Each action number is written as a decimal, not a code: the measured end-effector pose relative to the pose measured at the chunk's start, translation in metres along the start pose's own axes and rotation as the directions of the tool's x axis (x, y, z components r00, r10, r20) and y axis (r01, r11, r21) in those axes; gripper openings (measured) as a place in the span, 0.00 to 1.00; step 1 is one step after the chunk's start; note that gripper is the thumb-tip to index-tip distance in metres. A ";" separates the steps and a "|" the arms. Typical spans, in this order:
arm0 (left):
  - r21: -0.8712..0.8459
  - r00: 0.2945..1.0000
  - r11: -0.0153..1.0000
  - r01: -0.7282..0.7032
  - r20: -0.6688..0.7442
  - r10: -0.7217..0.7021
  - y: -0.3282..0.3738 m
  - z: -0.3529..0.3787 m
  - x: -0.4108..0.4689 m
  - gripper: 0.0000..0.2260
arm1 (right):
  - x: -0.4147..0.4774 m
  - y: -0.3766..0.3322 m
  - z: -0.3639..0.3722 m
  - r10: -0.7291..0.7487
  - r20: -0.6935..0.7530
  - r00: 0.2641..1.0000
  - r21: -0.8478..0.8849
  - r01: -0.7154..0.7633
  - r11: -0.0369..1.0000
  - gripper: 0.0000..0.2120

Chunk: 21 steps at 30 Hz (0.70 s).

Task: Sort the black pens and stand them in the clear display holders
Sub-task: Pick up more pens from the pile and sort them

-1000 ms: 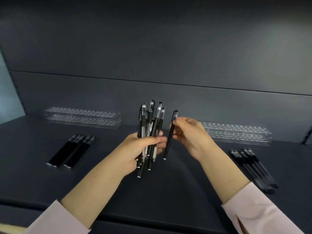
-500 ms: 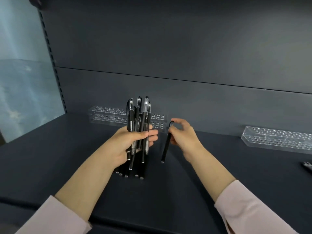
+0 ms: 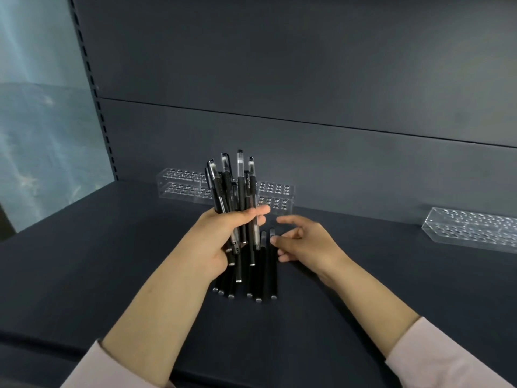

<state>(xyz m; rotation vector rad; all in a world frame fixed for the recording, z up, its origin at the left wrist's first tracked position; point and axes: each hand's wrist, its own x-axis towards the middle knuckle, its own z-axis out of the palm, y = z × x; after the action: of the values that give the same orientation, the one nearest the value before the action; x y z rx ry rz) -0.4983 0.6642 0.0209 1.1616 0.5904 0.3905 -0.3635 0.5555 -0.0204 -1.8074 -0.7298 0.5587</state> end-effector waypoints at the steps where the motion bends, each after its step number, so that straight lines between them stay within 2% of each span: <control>1: -0.006 1.000 1.000 -0.002 0.007 0.002 -0.001 0.001 0.001 0.08 | -0.001 -0.001 -0.001 0.010 0.009 1.000 0.019 -0.010 1.000 0.20; 4: -0.026 1.000 1.000 -0.011 0.004 0.011 -0.003 0.003 0.001 0.07 | -0.004 -0.004 -0.002 0.032 -0.010 0.999 0.097 -0.031 0.995 0.15; 7: -0.003 1.000 1.000 -0.025 -0.009 0.025 -0.003 0.006 -0.002 0.08 | -0.008 -0.014 -0.009 -0.023 -0.093 0.995 0.202 0.042 0.978 0.08; 9: 0.063 0.998 0.997 -0.050 0.028 0.049 -0.004 0.012 -0.005 0.09 | -0.012 -0.023 -0.021 -0.067 -0.131 0.989 0.241 0.098 0.966 0.08; 15: 0.221 0.985 0.966 -0.135 0.132 0.108 -0.014 0.058 -0.016 0.06 | -0.035 -0.033 -0.052 -0.105 -0.055 0.993 0.329 0.118 0.937 0.05; 19: 0.154 0.969 0.974 -0.168 0.208 0.135 -0.024 0.103 -0.020 0.05 | -0.059 -0.020 -0.096 -0.107 -0.103 0.989 0.424 0.141 0.894 0.04; 21: 0.128 0.960 0.978 -0.167 0.246 0.132 -0.031 0.131 -0.019 0.07 | -0.071 -0.009 -0.126 -0.091 -0.183 0.979 0.492 0.171 0.854 0.05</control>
<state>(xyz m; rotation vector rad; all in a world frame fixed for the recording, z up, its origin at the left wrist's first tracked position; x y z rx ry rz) -0.4325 0.5461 0.0322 1.3785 0.3273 0.3352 -0.3302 0.4244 0.0322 -1.2803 -0.5324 0.4607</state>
